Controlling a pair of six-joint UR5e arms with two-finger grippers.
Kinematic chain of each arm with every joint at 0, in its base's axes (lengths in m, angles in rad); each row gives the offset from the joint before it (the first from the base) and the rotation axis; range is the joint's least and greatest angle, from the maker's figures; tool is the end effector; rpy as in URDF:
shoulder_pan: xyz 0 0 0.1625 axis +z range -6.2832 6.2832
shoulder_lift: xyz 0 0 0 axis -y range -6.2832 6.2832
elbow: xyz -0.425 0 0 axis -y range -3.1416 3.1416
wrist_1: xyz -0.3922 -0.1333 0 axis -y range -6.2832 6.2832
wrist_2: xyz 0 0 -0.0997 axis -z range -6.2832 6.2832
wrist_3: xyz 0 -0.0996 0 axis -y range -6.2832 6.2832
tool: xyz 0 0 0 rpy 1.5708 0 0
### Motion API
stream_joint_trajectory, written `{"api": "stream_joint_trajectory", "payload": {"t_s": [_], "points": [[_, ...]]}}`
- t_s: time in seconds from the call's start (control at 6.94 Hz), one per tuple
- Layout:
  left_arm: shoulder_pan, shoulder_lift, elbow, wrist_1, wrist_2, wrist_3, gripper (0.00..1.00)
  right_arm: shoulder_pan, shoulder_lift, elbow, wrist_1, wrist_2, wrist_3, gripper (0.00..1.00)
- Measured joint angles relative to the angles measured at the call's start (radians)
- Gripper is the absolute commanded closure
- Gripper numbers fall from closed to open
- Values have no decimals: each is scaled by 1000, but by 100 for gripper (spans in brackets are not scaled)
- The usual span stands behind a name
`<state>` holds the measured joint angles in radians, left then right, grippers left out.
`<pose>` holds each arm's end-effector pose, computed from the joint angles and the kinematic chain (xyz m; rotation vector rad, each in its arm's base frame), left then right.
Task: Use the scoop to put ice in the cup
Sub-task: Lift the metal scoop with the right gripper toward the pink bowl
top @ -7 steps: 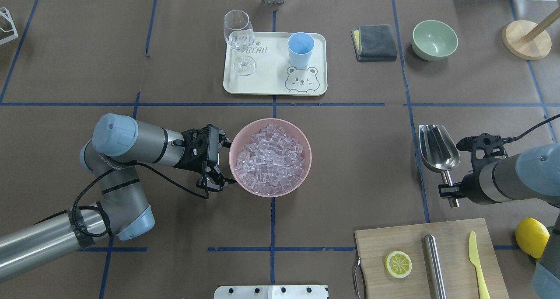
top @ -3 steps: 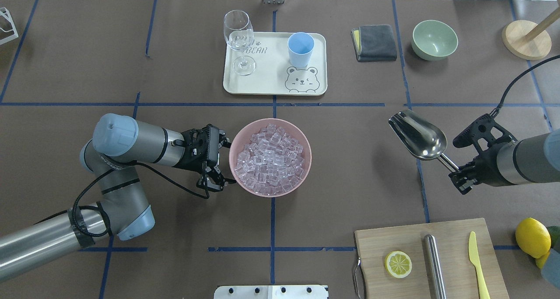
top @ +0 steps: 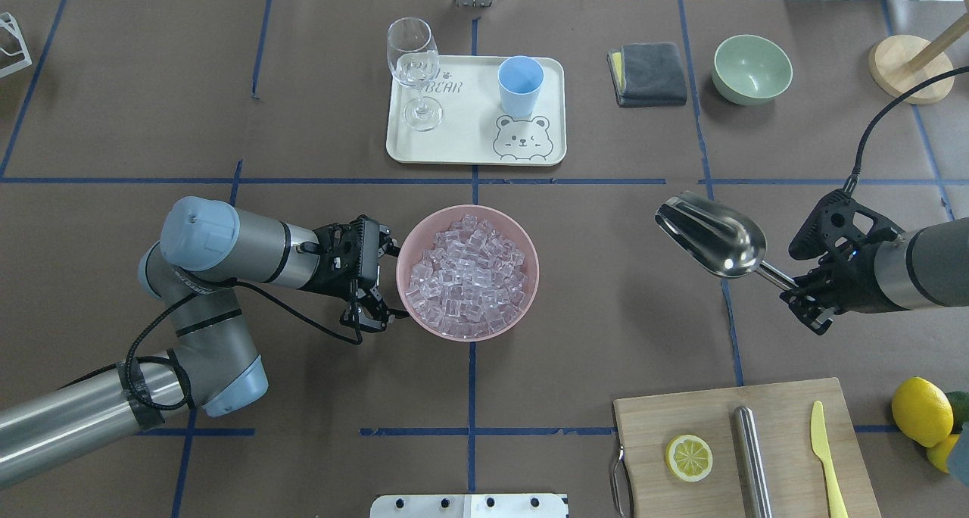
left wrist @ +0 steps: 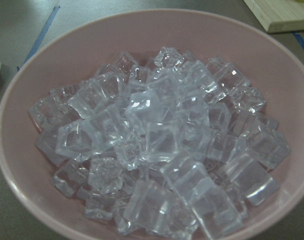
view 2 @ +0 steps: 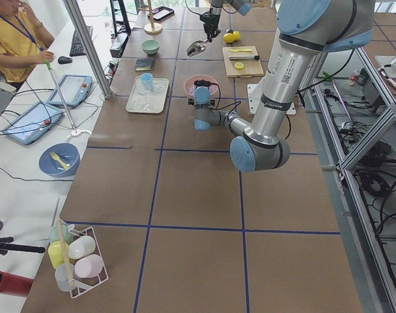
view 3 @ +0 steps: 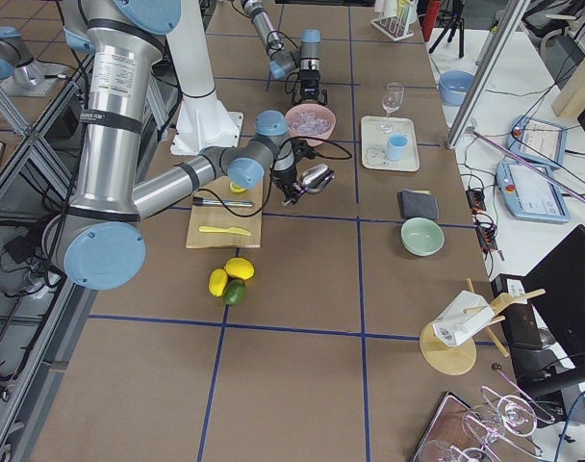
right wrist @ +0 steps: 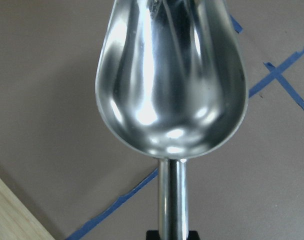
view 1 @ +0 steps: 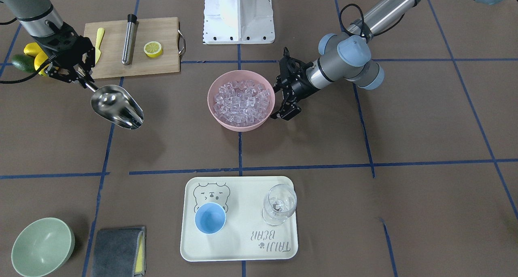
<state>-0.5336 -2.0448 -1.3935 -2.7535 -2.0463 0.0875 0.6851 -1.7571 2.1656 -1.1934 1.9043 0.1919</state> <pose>0.5291 -0.4144 0.3348 1.2048 1.0878 1.2382 -0.2602 -0.3426 0.4203 0.5198 -0.6890 -0.7825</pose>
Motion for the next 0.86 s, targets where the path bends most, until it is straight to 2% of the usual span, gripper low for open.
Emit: {"api": "stream_joint_trajectory", "payload": {"t_s": [0.14,0.29,0.58,0.86], "points": [[0,0,0,0,0,0,0,-5,12,24,-37,4,-34,100],[0,0,1,0,0,0,0,-15,63,64,-144,6,-53,100],[1,0,1,0,0,0,0,-48,273,140,-502,0,-80,100],[1,0,1,0,0,0,0,-104,585,161,-943,-39,-85,100]]}}
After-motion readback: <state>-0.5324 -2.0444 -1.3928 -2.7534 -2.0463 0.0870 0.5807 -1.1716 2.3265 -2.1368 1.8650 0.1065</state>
